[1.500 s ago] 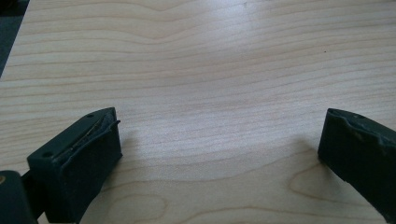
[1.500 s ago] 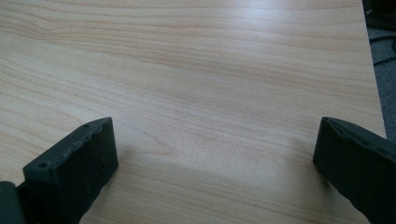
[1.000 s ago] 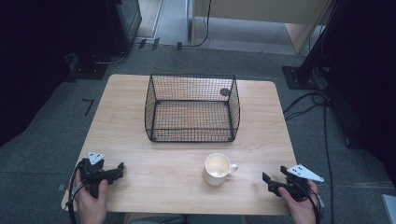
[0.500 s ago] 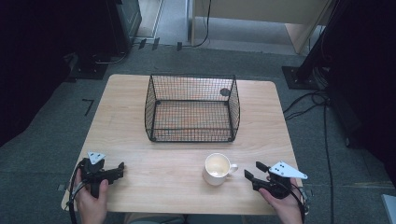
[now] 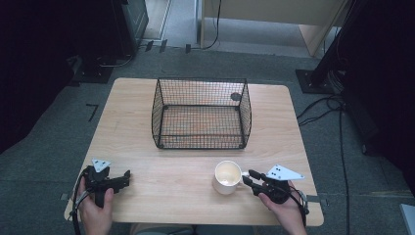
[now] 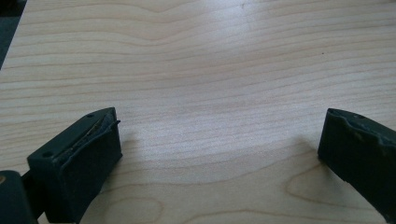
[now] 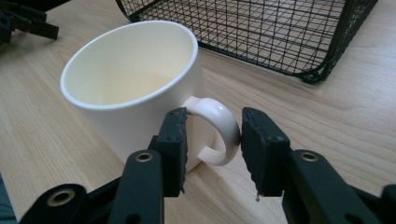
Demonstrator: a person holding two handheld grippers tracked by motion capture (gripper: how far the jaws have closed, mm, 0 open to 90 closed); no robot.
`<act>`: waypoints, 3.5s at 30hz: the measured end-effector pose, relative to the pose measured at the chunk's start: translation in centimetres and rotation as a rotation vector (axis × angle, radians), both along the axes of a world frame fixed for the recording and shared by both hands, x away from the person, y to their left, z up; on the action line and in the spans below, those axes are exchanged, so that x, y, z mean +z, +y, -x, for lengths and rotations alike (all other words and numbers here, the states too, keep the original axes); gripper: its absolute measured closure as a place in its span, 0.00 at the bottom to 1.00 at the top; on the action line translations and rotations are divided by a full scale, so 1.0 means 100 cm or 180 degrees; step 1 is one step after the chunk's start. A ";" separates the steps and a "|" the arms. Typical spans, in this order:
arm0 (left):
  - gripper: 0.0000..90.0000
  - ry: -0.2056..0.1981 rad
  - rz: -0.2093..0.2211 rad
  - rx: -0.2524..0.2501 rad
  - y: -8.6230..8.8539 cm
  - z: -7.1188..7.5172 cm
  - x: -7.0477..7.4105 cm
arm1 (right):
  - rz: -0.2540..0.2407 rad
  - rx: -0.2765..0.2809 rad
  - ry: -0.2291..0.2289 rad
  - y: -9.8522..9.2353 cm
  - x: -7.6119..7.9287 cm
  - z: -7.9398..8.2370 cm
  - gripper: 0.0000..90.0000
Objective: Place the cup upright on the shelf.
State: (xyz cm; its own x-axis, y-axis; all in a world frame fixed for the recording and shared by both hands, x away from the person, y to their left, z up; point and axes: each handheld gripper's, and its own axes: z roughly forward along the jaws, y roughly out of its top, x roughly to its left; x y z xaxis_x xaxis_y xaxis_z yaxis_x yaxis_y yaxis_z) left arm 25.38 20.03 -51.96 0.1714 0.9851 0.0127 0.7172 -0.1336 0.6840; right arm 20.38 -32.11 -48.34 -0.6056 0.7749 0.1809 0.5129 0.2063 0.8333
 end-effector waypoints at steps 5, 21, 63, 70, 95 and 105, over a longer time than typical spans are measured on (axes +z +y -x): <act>0.00 -0.0001 0.0005 -0.0008 -0.001 0.000 0.000 | 0.0001 0.0054 -0.0008 0.002 0.000 0.000 0.72; 0.00 -0.0004 0.0003 -0.0017 -0.001 -0.001 0.000 | 0.0039 0.0526 0.0108 0.033 -0.004 0.003 0.82; 0.00 -0.0004 0.0002 -0.0020 -0.001 -0.001 0.000 | 0.0169 0.0531 -0.0326 0.075 0.050 0.000 0.89; 0.00 -0.0004 0.0000 -0.0021 -0.001 -0.001 0.000 | 0.0165 0.0531 -0.0387 0.078 0.069 -0.007 0.90; 0.00 -0.0004 0.0005 -0.0019 -0.001 -0.001 0.000 | 0.0046 0.0174 -0.0542 0.084 0.109 -0.049 0.90; 0.00 -0.0006 0.0004 -0.0020 -0.001 -0.001 0.000 | -0.0015 0.0016 -0.0553 0.083 0.113 -0.072 0.90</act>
State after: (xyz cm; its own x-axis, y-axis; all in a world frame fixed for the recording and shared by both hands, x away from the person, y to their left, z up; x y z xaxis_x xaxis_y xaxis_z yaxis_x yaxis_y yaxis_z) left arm 25.46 19.89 -51.97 0.1775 0.9840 0.0117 0.7151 -0.1372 0.6854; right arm 27.59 -23.82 -37.08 -0.6320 0.7712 0.0768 0.3601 0.2044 0.9102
